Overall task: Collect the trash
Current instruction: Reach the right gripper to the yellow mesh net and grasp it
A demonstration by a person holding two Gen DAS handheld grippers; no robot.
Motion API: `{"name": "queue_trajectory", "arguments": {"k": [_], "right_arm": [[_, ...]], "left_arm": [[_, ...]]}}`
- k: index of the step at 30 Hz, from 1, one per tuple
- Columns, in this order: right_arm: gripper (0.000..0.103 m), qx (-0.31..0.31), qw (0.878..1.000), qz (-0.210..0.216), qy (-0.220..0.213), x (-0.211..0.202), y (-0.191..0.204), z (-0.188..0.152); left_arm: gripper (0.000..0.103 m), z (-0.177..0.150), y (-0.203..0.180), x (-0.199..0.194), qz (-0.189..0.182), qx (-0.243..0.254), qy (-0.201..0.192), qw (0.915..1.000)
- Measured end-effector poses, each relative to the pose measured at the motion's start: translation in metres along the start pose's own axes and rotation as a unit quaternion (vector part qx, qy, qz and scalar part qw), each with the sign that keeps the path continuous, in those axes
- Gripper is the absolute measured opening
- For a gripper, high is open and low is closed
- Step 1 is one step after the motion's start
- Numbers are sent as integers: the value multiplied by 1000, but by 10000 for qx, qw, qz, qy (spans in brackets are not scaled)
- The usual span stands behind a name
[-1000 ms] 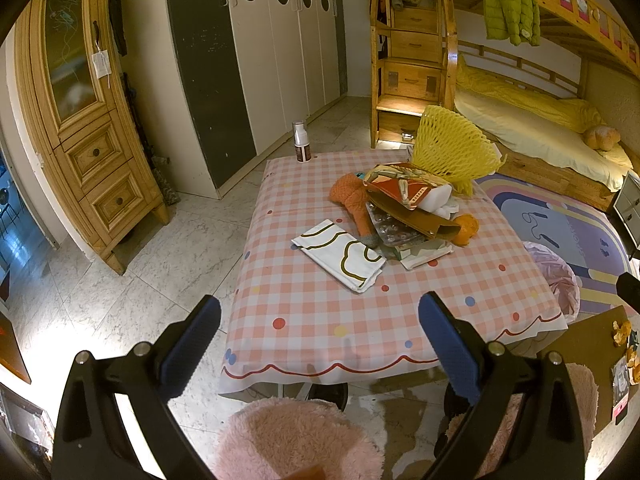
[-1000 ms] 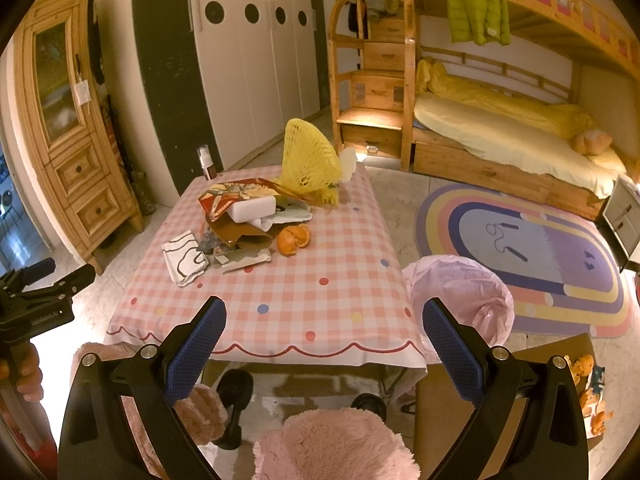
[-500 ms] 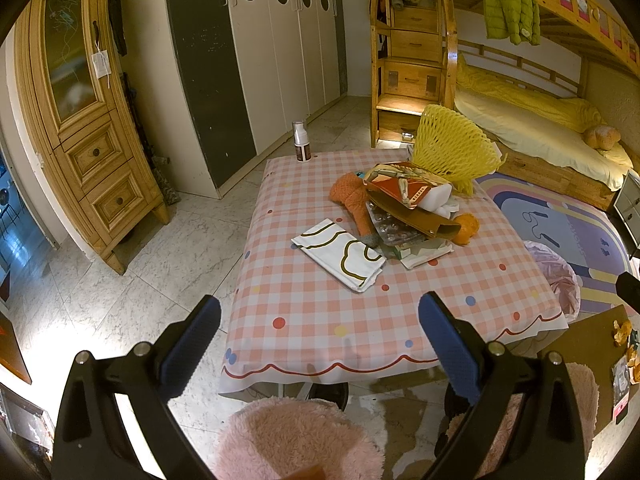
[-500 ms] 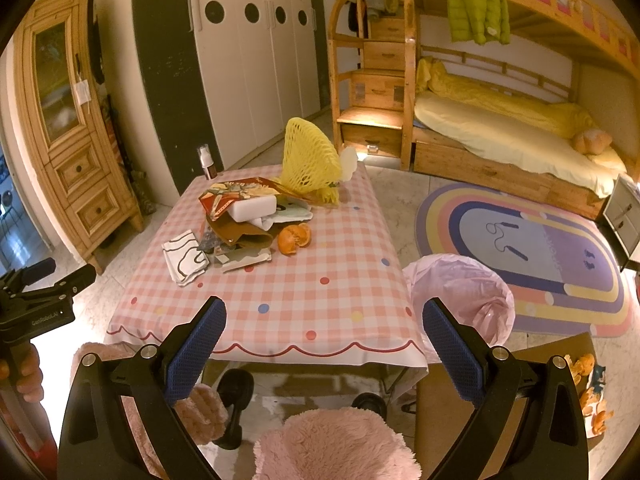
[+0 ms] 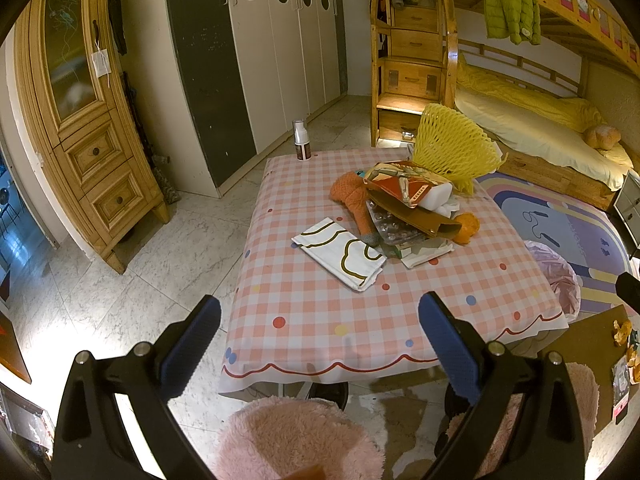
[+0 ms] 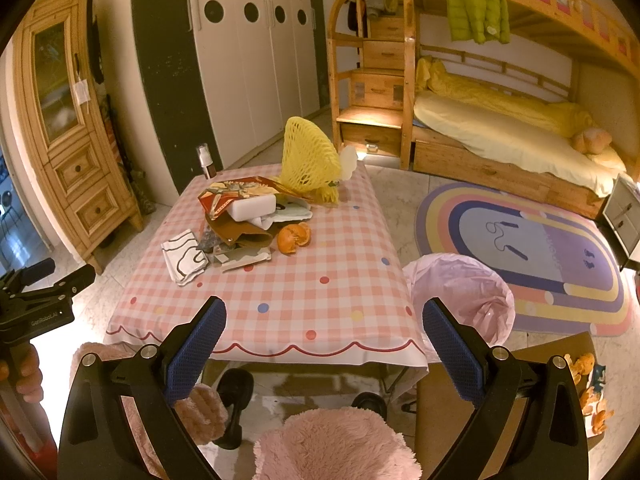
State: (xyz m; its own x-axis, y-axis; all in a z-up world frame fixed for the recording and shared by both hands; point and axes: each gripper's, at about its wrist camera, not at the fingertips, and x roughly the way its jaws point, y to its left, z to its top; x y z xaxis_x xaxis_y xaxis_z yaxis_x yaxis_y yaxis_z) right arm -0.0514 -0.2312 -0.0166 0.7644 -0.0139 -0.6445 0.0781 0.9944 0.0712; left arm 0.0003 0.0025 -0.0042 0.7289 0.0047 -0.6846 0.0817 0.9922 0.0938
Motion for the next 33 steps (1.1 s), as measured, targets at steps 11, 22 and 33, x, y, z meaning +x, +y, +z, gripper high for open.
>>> {"name": "queue_trajectory", "arguments": {"k": [11, 22, 33], "right_arm": [[98, 4, 10000, -56, -82, 31, -3, 15], [98, -120, 9996, -4, -250, 101, -12, 56], [92, -424, 9985, 70, -333, 177, -13, 110]], "left_arm": [[96, 6, 4, 27, 154, 30, 71, 9999], [96, 46, -11, 82, -141, -14, 135, 9998], [96, 102, -39, 138, -173, 56, -6, 9998]]}}
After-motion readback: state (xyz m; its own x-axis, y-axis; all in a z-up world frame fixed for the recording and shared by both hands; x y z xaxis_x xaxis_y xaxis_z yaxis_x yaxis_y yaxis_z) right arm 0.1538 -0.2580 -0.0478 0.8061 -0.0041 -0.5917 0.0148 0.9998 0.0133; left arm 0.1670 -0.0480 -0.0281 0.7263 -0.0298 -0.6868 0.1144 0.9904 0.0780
